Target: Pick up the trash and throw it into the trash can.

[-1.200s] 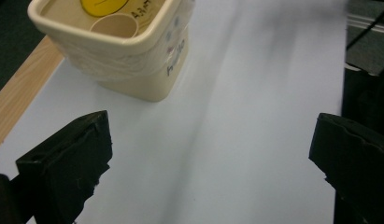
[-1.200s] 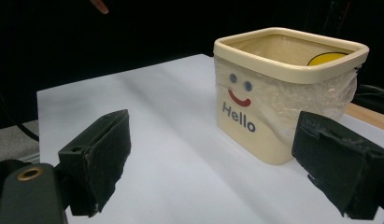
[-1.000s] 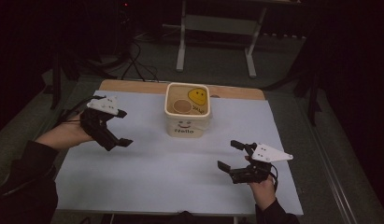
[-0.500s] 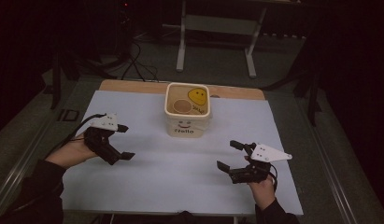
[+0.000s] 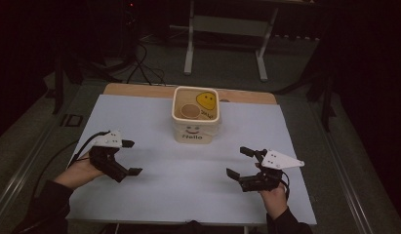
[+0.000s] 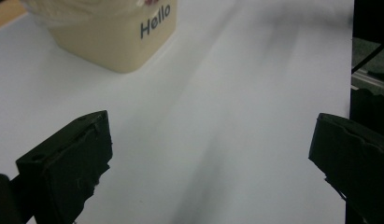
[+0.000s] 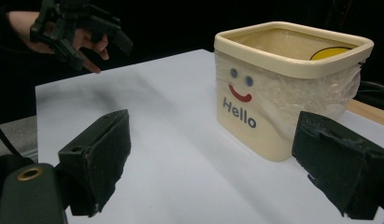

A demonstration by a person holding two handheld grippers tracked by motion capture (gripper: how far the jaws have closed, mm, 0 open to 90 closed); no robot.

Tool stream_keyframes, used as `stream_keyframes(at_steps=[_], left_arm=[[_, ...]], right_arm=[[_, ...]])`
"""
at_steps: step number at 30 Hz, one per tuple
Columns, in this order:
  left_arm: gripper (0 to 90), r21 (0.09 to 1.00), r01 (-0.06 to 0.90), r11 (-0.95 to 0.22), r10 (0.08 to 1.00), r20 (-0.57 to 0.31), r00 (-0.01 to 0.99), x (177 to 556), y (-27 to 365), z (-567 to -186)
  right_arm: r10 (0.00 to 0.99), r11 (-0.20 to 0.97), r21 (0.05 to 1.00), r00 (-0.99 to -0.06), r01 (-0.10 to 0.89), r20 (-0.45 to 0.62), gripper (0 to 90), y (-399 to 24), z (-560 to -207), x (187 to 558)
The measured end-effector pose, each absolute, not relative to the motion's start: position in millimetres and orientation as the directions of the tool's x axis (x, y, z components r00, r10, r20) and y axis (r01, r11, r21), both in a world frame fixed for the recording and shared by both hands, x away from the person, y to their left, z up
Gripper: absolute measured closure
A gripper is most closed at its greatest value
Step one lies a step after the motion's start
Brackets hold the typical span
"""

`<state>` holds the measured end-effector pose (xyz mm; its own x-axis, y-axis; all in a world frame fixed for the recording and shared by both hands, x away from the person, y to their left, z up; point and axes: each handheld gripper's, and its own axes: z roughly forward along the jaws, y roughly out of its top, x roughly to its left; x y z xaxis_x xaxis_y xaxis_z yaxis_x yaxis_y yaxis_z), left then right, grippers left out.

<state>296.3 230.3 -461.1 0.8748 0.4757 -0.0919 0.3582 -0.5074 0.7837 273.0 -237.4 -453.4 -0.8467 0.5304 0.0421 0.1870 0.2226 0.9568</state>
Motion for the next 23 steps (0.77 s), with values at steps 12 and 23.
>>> stream_keyframes(at_steps=[12, 23], left_arm=[[0.5, 0.799, 0.372, -0.472, 0.485, -0.118, 0.867, 285, 226, -487], [0.5, 0.798, 0.370, -0.475, 0.454, -0.137, 0.880, 286, 221, -497]], right_arm=[[0.528, 0.225, 0.957, -0.848, 0.185, 0.040, 11.5, -238, -453, 273], [0.525, 0.231, 0.954, -0.850, 0.193, 0.045, 11.5, -238, -455, 274]])
